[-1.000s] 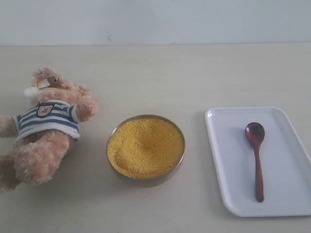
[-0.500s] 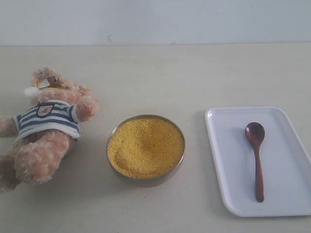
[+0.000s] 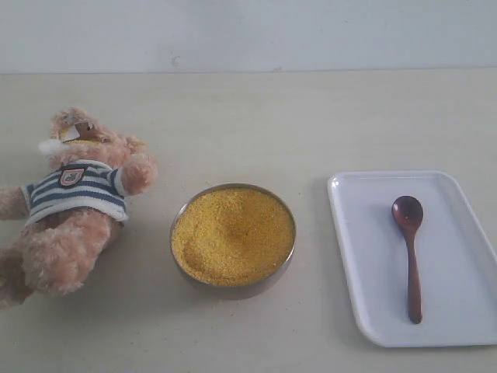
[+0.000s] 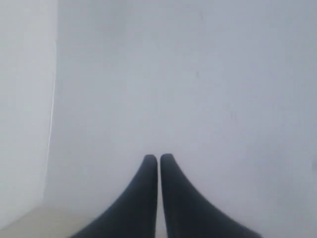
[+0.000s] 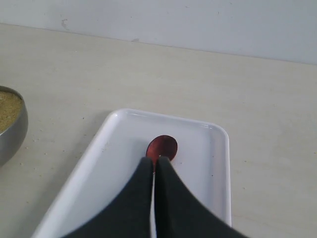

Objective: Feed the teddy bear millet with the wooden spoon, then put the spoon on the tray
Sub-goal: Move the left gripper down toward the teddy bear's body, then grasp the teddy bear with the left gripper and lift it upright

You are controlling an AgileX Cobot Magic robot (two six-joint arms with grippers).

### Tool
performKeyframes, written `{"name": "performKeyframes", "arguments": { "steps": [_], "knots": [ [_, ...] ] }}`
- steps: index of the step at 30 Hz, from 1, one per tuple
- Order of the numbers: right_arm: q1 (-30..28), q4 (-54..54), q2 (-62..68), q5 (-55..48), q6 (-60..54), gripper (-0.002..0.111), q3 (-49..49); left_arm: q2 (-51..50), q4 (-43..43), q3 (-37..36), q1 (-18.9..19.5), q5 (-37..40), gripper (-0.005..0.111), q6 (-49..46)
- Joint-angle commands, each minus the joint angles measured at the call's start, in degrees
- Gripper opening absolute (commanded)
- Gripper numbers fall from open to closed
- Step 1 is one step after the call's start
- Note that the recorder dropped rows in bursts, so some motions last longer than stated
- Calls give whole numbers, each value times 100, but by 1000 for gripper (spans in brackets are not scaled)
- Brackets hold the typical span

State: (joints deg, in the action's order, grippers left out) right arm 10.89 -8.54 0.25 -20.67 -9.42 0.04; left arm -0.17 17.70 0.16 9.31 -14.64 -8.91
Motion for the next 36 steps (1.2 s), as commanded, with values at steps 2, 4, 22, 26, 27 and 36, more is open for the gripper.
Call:
{"name": "performKeyframes", "arguments": {
  "steps": [2,4,22,26,27,36],
  "knots": [
    [22,-7,-25,44,-4,1,-4,17,-163,365,14,-1404,4,3956],
    [22,-7,-25,44,-4,1,-4,17,-784,874,14,-1404,4,4637],
    [22,-7,-25,44,-4,1,-4,-4229,-4456,4728,-478,4279,4,4093],
    [22,-7,-25,44,-4,1,-4,-5720,-2300,5008,-605,6108,4,1799],
    [22,-7,-25,44,-4,1,-4,-6052,-1910,5046,-605,6246,4,1536],
    [22,-7,-25,44,-4,1,-4,-7564,1399,5078,-605,6445,41,-1008]
  ]
}}
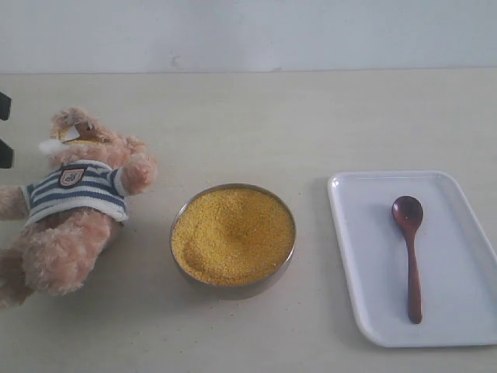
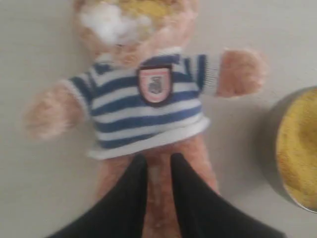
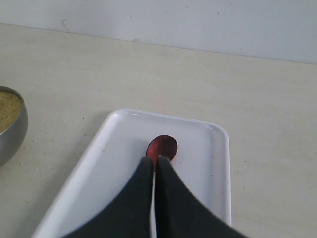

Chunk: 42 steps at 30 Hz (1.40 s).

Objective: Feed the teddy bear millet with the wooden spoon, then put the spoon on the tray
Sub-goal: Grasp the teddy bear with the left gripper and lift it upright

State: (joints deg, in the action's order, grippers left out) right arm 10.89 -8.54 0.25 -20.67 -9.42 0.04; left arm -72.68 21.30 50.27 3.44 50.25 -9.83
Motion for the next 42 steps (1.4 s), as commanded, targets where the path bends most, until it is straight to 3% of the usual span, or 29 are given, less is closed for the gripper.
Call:
{"name": "performKeyframes", "arguments": {
  "steps": [1,4,6,7,16,24,34,36,38,40,42],
  "knots": [
    [22,-7,-25,44,-4,1,-4,-375,1103,68,-18,-59,52,-1121],
    [22,-7,-25,44,-4,1,-4,-520,1092,68,-18,-161,88,-1273],
    [22,-7,-25,44,-4,1,-4,-622,1092,68,-18,-187,107,-1273],
    [22,-7,-25,44,-4,1,-4,-694,1092,68,-18,-187,109,-1273],
    [22,-7,-25,44,-4,1,-4,-1509,955,68,-151,-414,109,-1004],
    [22,-7,-25,44,9,1,-4,-2148,-1437,114,-875,-1075,109,921],
    [22,-7,-25,44,-1,1,-4,-2831,-1122,114,-885,-1476,109,892],
    [22,-7,-25,44,-1,1,-4,-2930,-1122,114,-885,-1489,107,892],
    [22,-7,-25,44,-1,1,-4,-3013,-1122,114,-885,-1468,95,892],
    [22,-7,-25,44,-1,1,-4,-3024,-1122,114,-885,-1355,72,892],
    [22,-7,-25,44,-1,1,-4,-2980,-1122,212,-885,-1118,35,706]
  ]
}}
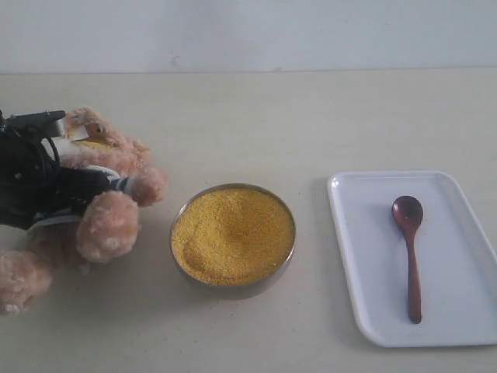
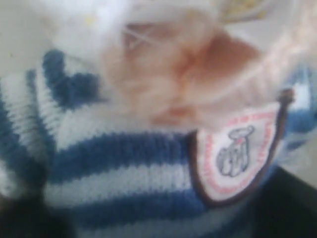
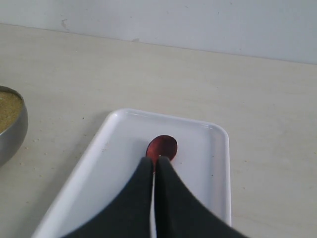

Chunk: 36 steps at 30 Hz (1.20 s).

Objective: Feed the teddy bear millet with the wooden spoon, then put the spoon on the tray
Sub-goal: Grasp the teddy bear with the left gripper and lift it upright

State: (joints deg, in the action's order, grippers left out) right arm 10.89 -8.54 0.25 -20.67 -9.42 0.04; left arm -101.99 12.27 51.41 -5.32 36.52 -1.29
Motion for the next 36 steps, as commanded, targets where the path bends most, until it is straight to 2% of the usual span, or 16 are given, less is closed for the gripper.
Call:
{"name": "performKeyframes", "arguments": {
  "steps": [1,2,6,14,19,26,33,36],
  "knots": [
    [22,-7,-25,44,-1,1,-4,-6,-220,163,-9,359,20,-249],
    [22,-7,-25,44,-1,1,-4,55,-220,252,-9,503,3,-346],
    [22,-7,-25,44,-1,1,-4,399,-310,537,-9,1022,4,-697],
    [22,-7,-25,44,-1,1,-4,1101,55,523,-9,1825,4,-2389],
    [22,-7,-25,44,-1,1,-4,1470,441,256,-9,1953,4,-3459],
    [22,-7,-25,71,-2,1,-4,2060,983,-447,-9,2024,4,-5723],
    [22,-7,-25,311,0,1,-4,2333,730,-680,-9,1949,4,-5722],
    [22,-7,-25,1275,-13,1,-4,2408,751,-680,-9,1761,4,-5697]
  ]
}}
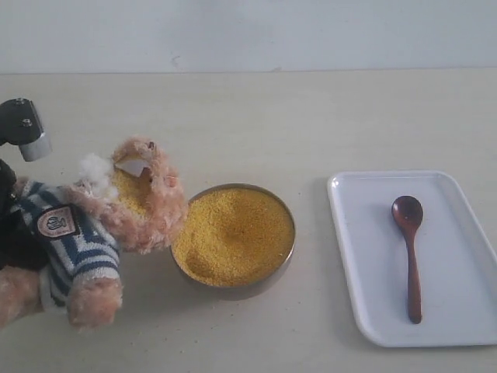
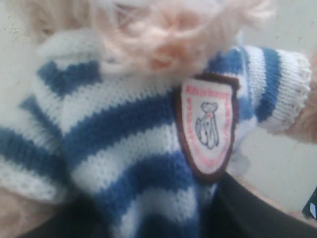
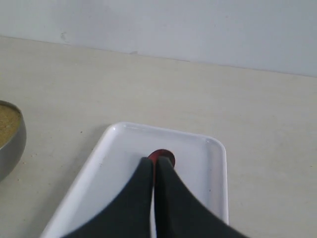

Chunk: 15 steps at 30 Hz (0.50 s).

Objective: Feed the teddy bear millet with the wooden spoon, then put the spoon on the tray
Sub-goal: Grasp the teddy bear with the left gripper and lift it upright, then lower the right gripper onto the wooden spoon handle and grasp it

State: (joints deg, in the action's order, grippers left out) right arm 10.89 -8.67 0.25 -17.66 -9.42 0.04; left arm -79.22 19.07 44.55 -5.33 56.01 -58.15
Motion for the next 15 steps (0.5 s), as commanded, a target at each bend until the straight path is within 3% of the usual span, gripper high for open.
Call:
{"name": "performKeyframes", "arguments": {
  "steps": [1,3,6,9,12,15],
  "knots": [
    [22,6,-25,1280,3,1,-4,169,190,6,-8,-373,4,141],
    [22,-233,-25,2109,414,1,-4,313,244,20,-8,-820,4,820],
    [22,-747,-25,3439,2712,1,-4,371,-103,29,-8,-846,4,1430],
    [22,-146,116,2689,3025,1,-507,371,-425,217,-8,-859,4,2531],
    [35,520,1119,1578,2966,1,-1246,371,-894,345,-8,-794,4,3563],
    [340,495,3312,-347,1807,1,-2333,371,-887,345,-8,-670,4,3635]
  ]
}}
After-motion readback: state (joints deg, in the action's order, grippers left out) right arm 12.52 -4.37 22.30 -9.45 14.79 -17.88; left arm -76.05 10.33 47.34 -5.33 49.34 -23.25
